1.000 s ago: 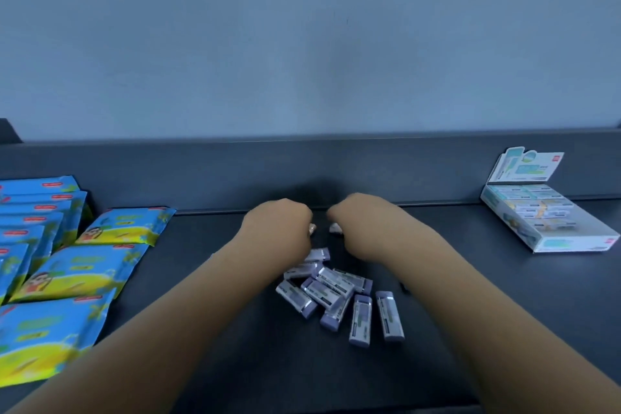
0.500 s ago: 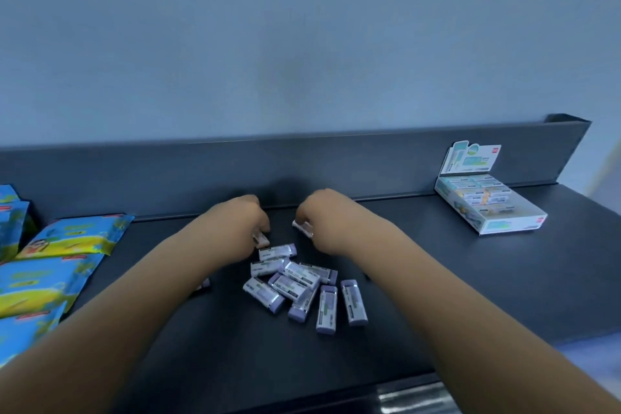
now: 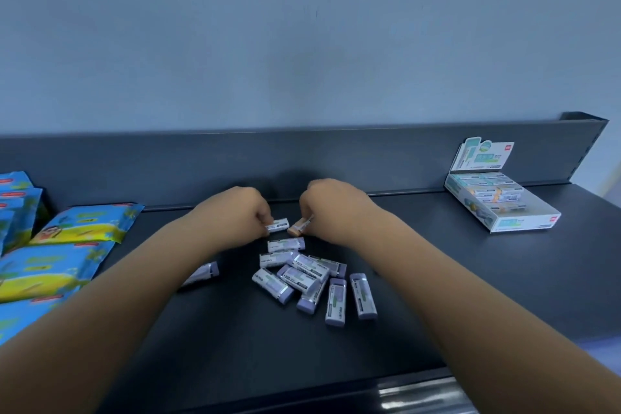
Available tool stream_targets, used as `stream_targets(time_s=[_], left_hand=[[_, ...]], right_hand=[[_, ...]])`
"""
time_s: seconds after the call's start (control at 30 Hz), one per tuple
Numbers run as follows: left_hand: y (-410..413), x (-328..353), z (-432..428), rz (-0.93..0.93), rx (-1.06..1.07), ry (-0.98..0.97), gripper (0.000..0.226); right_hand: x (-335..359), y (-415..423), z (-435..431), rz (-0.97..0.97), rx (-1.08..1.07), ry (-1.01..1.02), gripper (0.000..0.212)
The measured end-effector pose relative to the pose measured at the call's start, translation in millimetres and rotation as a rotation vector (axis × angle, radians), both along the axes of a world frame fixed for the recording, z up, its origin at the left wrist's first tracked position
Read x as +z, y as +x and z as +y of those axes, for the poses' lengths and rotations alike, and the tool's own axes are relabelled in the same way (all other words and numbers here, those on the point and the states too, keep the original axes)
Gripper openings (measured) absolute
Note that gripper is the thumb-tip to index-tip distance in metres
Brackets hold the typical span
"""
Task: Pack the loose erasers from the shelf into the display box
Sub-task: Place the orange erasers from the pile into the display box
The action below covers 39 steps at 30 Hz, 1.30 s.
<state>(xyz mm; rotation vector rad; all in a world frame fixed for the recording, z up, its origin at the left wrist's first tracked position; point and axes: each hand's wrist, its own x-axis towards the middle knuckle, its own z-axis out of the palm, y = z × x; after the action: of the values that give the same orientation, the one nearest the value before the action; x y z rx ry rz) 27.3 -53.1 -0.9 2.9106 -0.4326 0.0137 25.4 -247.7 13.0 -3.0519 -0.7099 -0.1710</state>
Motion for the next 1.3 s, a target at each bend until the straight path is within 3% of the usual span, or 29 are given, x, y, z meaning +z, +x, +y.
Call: stream_targets(time_s=[0.1, 0.2, 0.33, 0.5, 0.7, 0.83, 1.0, 1.1, 1.2, 1.3], left_hand=[[2, -1, 1, 0.017, -0.006, -0.033, 0.008], [2, -3, 2, 0.0, -0.038, 0.012, 0.026], [-2, -5, 4, -0.024, -0.088, 0.074, 0.023], [-2, 1, 2, -0.016, -0.068, 0.107, 0.032], [-7, 11, -20, -0.08, -0.009, 0.237, 0.021], [-7, 13, -26, -0.11, 0.008, 0.266, 0.036], [-10, 17, -20, -0.048, 0.024, 0.122, 0.011], [-14, 16, -10, -0.001, 0.036, -0.018, 0.012], [-21, 27, -4, -0.132, 0.063, 0.001, 0.01], [-31, 52, -3, -0.345, 0.053, 0.078, 0.011]], right_hand=[[3, 4, 0, 0.015, 0.015, 0.002, 0.008], [6, 9, -6, 0.072, 0.047, 0.041, 0.015], [5, 14, -12, 0.139, 0.136, 0.114, 0.018], [1, 20, -12, 0.115, 0.197, 0.102, 0.018], [-4, 19, -10, 0.09, 0.201, 0.11, 0.016], [-3, 17, -9, 0.071, 0.205, 0.101, 0.015], [6, 11, -7, 0.116, 0.176, 0.111, 0.013], [9, 6, -7, 0.154, 0.146, 0.069, 0.009], [20, 6, -8, 0.104, 0.065, 0.024, 0.006], [39, 0, -15, -0.129, -0.03, 0.061, 0.009]])
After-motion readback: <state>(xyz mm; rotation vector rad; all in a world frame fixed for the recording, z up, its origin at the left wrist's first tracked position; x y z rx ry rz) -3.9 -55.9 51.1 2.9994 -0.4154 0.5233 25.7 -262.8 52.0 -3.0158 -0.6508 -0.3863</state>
